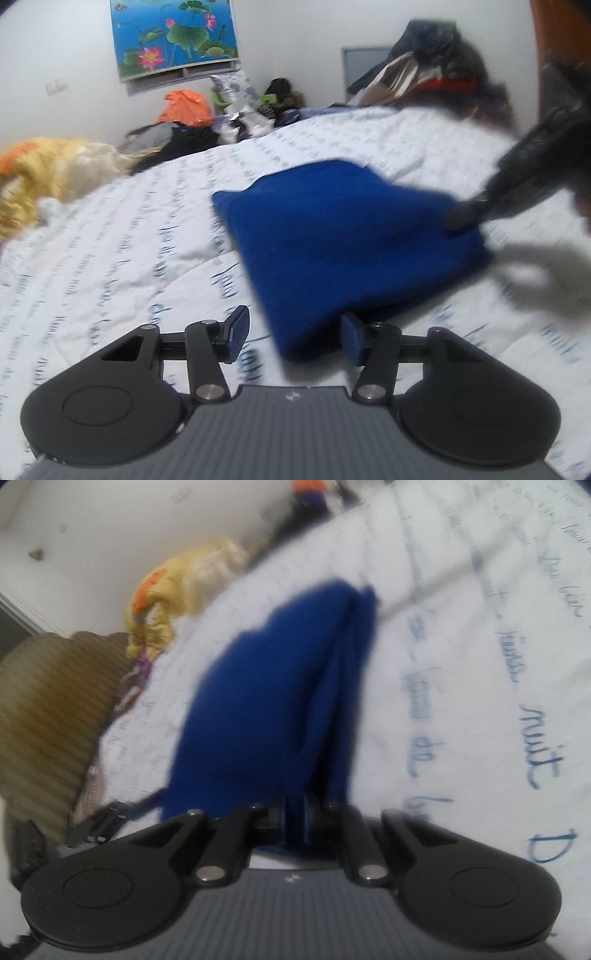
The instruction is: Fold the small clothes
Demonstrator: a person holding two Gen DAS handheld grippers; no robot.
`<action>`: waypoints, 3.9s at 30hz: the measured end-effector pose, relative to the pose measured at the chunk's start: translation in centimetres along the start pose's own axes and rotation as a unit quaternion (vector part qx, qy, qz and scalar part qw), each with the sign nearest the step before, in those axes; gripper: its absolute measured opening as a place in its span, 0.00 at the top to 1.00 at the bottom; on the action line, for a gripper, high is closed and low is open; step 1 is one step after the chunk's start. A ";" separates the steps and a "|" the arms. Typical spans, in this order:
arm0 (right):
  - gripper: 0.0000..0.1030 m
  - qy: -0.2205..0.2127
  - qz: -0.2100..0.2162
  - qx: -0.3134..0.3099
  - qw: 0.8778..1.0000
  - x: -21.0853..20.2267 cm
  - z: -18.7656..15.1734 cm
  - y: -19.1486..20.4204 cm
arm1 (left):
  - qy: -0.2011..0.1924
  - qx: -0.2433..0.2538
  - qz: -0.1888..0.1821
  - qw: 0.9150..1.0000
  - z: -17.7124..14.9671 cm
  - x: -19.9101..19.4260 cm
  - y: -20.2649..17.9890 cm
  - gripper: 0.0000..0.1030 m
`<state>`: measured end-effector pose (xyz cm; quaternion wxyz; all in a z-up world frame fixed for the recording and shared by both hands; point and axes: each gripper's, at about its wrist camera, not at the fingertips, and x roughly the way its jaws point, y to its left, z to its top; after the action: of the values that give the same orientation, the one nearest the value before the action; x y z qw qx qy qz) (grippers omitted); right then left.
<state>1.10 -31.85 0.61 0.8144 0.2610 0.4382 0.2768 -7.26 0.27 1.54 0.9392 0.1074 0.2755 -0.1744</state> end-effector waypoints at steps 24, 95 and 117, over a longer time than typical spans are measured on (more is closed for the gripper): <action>0.82 -0.090 -0.025 0.075 0.993 4.4 10.6 -5.4 | 0.046 -0.242 -0.122 0.961 1.1 4.7 5.4 0.08; 0.31 -0.026 -0.066 -0.035 0.997 0.4 -2.2 1.5 | 0.082 -0.322 -0.136 0.933 -0.1 3.5 7.9 0.33; 0.29 -0.097 -0.081 -0.163 0.978 4.0 2.8 7.4 | 0.054 -0.059 -0.030 0.996 3.7 5.1 -1.7 0.25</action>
<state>3.73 -24.39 4.63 0.9045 0.1141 0.3257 0.2505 -2.12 -3.72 1.58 0.9219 0.0527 0.3391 -0.1797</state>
